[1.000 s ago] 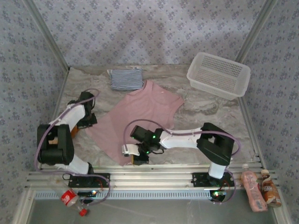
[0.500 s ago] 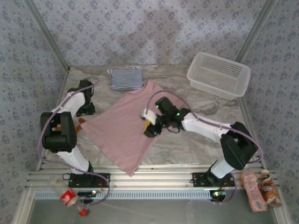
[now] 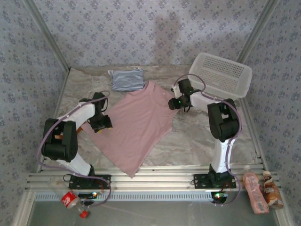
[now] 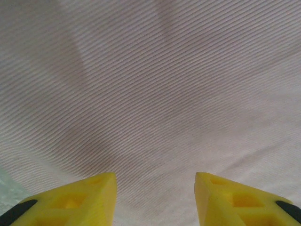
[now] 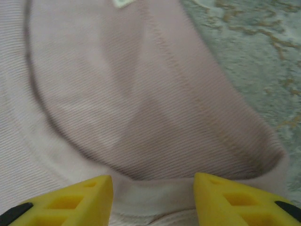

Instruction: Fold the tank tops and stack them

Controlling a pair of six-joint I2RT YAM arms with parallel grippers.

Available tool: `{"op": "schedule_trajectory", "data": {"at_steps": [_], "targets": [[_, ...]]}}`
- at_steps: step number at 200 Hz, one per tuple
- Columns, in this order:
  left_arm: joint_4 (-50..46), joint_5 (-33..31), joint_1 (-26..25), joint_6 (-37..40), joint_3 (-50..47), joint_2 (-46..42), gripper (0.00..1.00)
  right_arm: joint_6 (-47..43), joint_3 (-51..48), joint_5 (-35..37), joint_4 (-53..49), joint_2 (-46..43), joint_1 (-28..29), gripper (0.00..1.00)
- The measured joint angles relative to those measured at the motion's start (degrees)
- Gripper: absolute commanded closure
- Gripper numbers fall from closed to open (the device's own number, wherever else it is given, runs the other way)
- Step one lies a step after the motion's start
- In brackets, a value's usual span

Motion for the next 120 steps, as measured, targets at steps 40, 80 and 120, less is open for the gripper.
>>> {"op": "schedule_trajectory", "data": {"at_steps": [40,80,120], "targets": [[0.33,0.15,-1.64,2.01,4.24,7.43,0.53,5.51,-1.9,3.67,-0.15,-0.59,0.11,0.52],[-0.33,0.13,-4.46,7.19,11.78,13.64,0.53,15.63,-11.32,9.64,-4.24,-8.61,1.07,0.53],[-1.29,0.83,-10.32,13.6,20.39,19.54,0.53,29.64,-22.58,13.25,-11.37,-19.32,1.44,0.52]]}}
